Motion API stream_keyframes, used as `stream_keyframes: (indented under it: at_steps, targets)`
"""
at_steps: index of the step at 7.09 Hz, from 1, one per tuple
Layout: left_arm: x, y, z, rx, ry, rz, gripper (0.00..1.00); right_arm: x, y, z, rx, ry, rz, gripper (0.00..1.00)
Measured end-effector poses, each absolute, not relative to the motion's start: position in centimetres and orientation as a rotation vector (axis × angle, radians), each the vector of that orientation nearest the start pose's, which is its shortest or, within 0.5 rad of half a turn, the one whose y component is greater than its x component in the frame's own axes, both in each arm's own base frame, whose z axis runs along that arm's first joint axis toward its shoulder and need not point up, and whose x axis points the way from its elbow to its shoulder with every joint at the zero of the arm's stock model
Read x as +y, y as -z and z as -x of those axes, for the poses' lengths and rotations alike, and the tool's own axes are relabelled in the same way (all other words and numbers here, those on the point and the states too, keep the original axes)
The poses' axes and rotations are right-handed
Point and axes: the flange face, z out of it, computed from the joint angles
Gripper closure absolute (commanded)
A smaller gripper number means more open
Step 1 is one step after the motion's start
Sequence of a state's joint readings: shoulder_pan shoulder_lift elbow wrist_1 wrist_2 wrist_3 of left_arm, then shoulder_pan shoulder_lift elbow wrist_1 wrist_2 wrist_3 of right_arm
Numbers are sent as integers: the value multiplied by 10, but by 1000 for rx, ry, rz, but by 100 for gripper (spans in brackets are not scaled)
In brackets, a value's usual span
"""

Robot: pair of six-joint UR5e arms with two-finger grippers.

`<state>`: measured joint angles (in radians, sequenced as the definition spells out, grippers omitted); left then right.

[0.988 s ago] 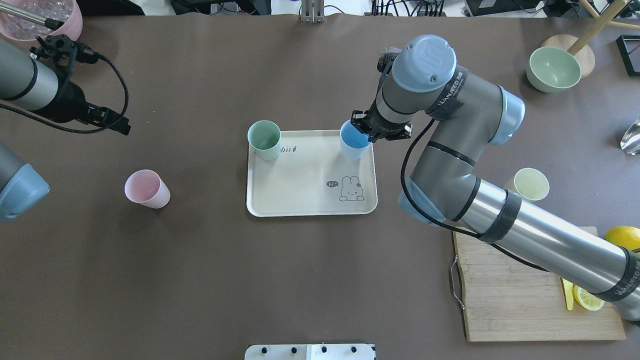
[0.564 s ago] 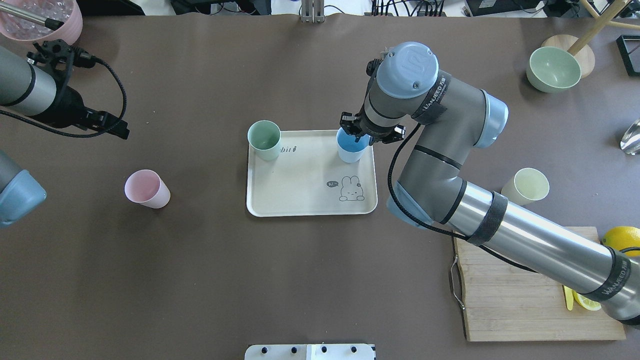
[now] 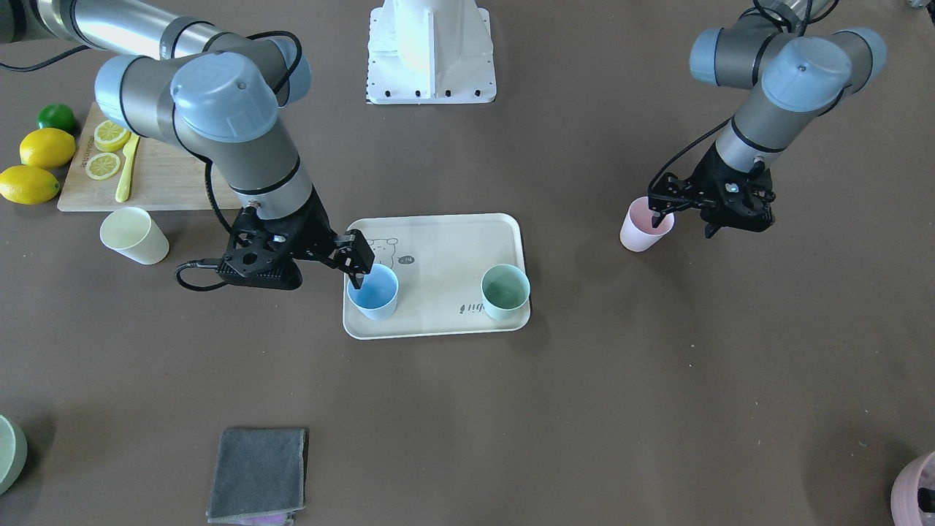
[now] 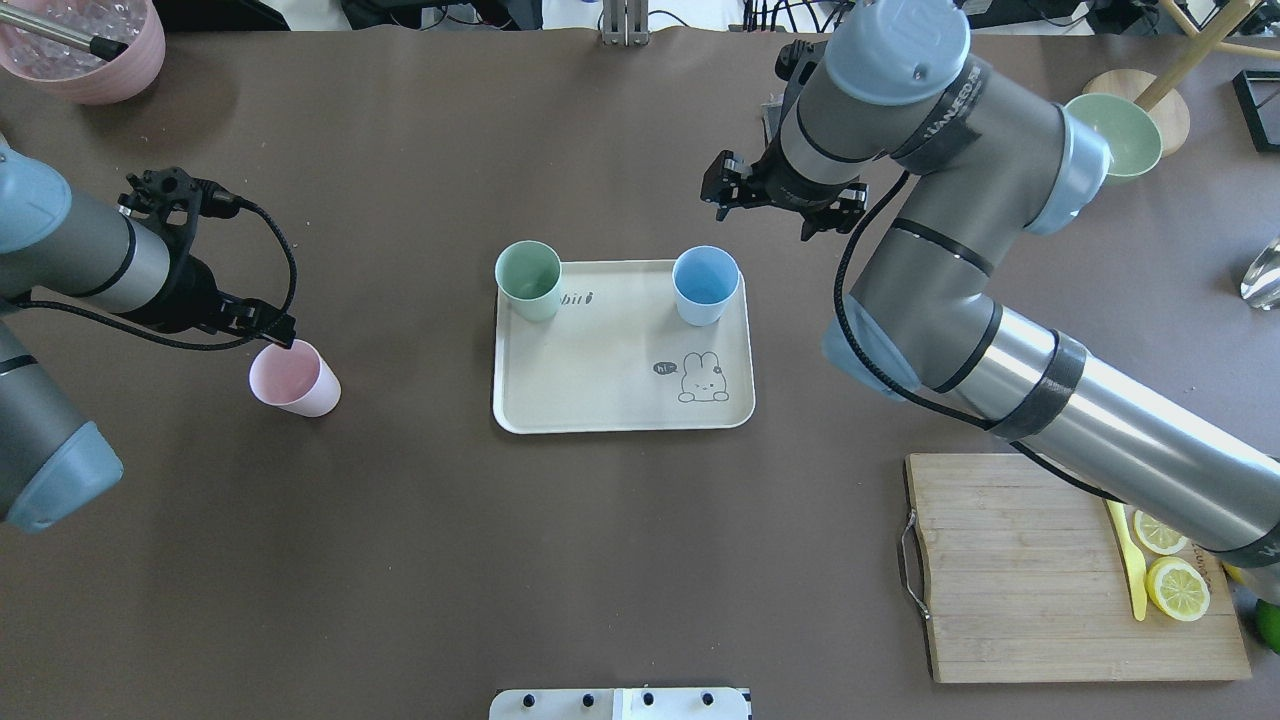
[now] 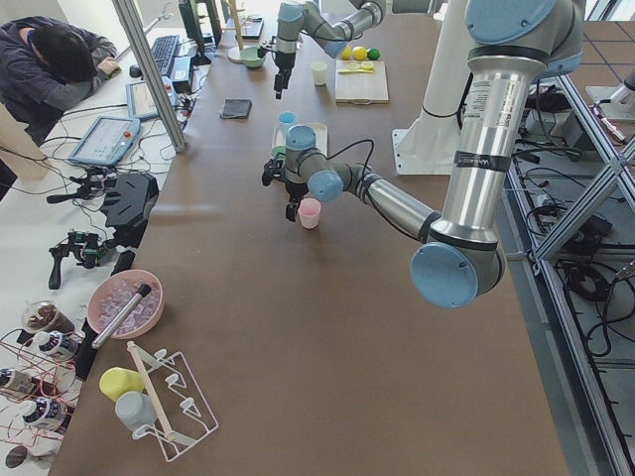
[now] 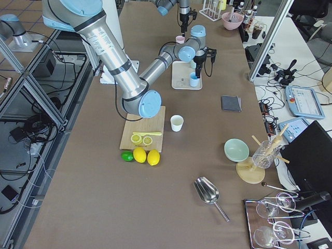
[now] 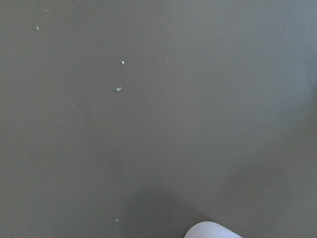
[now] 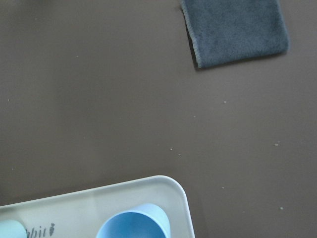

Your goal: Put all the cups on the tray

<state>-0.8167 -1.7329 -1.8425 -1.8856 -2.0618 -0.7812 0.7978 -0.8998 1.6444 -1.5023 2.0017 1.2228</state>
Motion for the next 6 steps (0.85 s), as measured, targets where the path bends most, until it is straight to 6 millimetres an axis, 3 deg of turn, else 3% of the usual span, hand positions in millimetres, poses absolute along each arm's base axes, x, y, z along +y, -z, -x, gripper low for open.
stream_keyframes:
  at_steps: [1, 2, 4, 6]
  targets:
    - [-459, -419, -326, 837, -166, -194, 75, -558, -224, 383, -889, -220, -99, 0]
    - [-454, -425, -332, 830, -177, -182, 95, -558, -235, 353, -885, -196, -105, 0]
    - [-447, -429, -338, 827, -193, -173, 100, -562, -261, 306, -870, -168, -122, 0]
    - [-441, -401, -332, 868, -210, -198, 100, -565, -293, 264, -860, -130, -123, 0]
